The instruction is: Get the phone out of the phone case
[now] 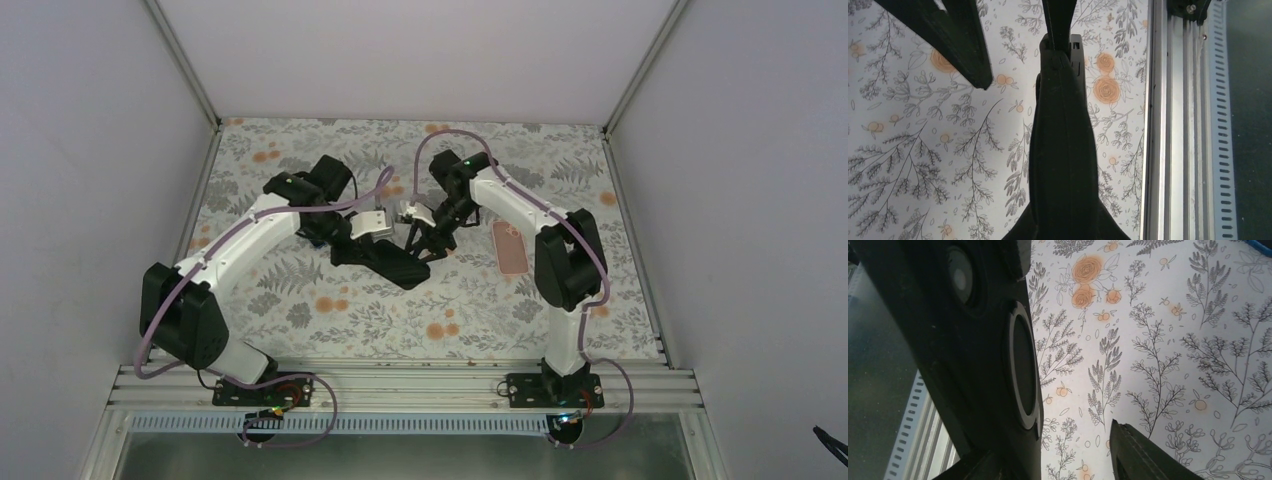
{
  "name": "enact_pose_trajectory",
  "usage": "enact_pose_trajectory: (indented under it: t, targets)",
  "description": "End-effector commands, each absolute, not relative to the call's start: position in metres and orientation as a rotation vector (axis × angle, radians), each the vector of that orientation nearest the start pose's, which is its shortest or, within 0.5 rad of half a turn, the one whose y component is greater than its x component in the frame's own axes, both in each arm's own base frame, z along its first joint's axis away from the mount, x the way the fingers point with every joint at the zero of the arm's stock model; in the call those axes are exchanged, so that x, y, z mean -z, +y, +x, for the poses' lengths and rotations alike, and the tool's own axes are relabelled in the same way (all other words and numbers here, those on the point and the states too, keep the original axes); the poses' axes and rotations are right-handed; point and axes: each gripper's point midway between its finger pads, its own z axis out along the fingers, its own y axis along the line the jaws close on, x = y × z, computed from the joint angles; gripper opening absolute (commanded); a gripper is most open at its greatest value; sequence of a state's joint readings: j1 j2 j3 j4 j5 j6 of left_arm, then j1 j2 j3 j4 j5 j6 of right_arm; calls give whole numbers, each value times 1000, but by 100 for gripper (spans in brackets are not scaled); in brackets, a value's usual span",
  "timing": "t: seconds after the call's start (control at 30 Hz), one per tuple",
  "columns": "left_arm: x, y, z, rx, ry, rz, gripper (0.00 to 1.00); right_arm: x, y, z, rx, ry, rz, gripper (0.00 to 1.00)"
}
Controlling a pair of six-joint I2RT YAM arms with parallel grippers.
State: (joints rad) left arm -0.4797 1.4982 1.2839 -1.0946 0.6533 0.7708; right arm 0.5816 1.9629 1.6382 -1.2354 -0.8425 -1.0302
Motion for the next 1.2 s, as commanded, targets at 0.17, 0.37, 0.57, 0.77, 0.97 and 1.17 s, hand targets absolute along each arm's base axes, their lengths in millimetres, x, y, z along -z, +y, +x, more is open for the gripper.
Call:
enact_pose_trajectory:
  t: [0.17,0.37,0.57,0.77,0.97,1.17]
  targets:
    - [-260,-295,309,675,1573,1514,2,-198,374,148,-1726,1632,-1935,62]
    - [-255,-317,292,753,1564,1568,2,-219,383,159,-1722,1585,-1901,75]
    - [-258,-329,290,750,1536,1555,2,-224,391,168,-1762,1589,-1861,76]
    - [-256,-337,311,639,1536,1500,2,-225,395,172,-1769,1602,-1850,63]
    - [-270,-342,322,612,1526,1489,3,-226,386,180,-1761,1627,-1812,28]
    - [-269,-337,317,613,1572,1534,39,-239,367,205,-1721,1643,-1722,4]
